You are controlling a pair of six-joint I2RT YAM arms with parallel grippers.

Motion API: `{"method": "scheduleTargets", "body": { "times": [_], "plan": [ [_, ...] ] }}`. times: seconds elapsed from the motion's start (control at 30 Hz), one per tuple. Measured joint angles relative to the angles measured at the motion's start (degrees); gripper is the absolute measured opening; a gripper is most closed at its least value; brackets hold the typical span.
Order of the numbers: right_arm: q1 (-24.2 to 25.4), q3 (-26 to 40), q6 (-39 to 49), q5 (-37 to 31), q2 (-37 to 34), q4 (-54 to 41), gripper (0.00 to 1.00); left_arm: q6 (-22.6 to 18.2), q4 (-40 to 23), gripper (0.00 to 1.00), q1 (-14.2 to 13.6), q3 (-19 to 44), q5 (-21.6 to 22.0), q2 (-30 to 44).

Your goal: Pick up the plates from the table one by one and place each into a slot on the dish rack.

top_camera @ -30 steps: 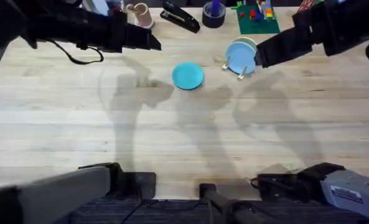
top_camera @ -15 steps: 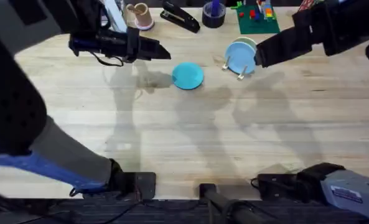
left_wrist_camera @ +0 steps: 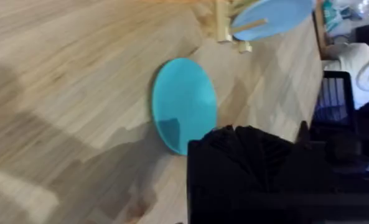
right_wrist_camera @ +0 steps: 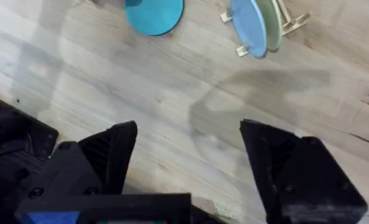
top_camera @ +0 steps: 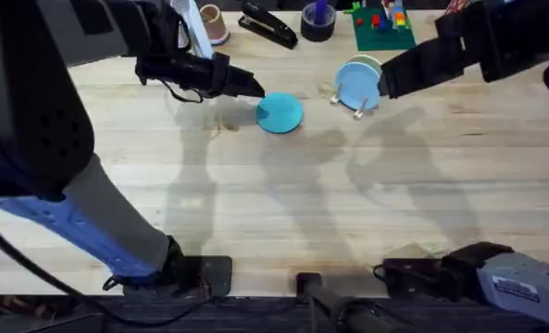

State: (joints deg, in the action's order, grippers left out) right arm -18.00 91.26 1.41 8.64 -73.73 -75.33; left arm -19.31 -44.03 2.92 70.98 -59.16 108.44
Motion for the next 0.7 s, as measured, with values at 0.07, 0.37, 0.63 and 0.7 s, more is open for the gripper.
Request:
{"method": "scheduleTargets", "body": {
  "times": [0.07, 0.37, 0.63, 0.7],
  "plan": [
    [0.0, 0.0, -0.17, 0.0, 0.0, 0.0, 0.995, 0.83, 0.66, 0.041, 0.0, 0.0, 0.68, 0.81],
    [0.0, 0.0, -0.18, 0.0, 0.0, 0.0, 0.994, 2.34, 1.53, 0.041, -0.6, 0.0, 2.04, 5.24],
    [0.0, 0.0, -0.23, 0.0, 0.0, -0.01, 0.994, 3.08, 2.71, 0.041, -2.97, 0.0, 3.23, 6.38],
    [0.0, 0.0, -0.29, 0.0, 0.0, -0.02, 0.994, 3.28, 2.85, 0.041, -2.99, 0.0, 3.69, 6.38]
  ]
}}
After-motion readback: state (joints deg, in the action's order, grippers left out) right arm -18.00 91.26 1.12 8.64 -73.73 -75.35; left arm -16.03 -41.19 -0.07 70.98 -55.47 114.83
